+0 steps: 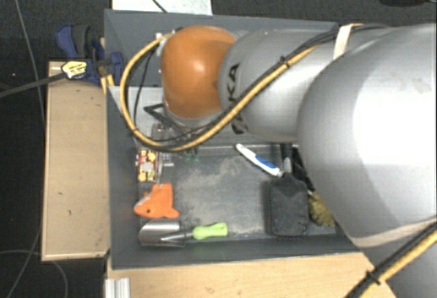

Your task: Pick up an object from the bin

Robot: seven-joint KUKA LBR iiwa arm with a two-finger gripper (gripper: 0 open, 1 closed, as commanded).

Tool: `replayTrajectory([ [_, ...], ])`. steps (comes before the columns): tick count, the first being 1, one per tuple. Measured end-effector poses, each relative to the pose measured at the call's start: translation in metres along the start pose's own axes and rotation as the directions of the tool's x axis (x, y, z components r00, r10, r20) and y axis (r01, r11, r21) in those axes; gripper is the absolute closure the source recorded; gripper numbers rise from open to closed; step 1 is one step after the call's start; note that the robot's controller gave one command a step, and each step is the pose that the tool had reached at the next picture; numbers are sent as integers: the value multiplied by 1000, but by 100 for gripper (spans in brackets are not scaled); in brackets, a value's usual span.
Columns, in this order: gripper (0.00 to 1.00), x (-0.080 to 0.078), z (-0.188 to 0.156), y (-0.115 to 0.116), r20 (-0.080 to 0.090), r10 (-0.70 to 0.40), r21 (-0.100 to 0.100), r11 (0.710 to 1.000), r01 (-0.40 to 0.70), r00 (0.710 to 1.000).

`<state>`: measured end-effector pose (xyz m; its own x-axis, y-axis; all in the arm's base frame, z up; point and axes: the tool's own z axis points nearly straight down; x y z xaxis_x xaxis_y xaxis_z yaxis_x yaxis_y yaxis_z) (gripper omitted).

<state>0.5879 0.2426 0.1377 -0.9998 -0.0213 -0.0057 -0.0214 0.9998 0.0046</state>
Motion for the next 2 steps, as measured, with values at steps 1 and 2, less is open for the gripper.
replayTrajectory([
  [1,0,22,29,-2,10,-384,1,923,384,923],
  [2,0,11,39,-9,6,-46,-2,999,46,999],
])
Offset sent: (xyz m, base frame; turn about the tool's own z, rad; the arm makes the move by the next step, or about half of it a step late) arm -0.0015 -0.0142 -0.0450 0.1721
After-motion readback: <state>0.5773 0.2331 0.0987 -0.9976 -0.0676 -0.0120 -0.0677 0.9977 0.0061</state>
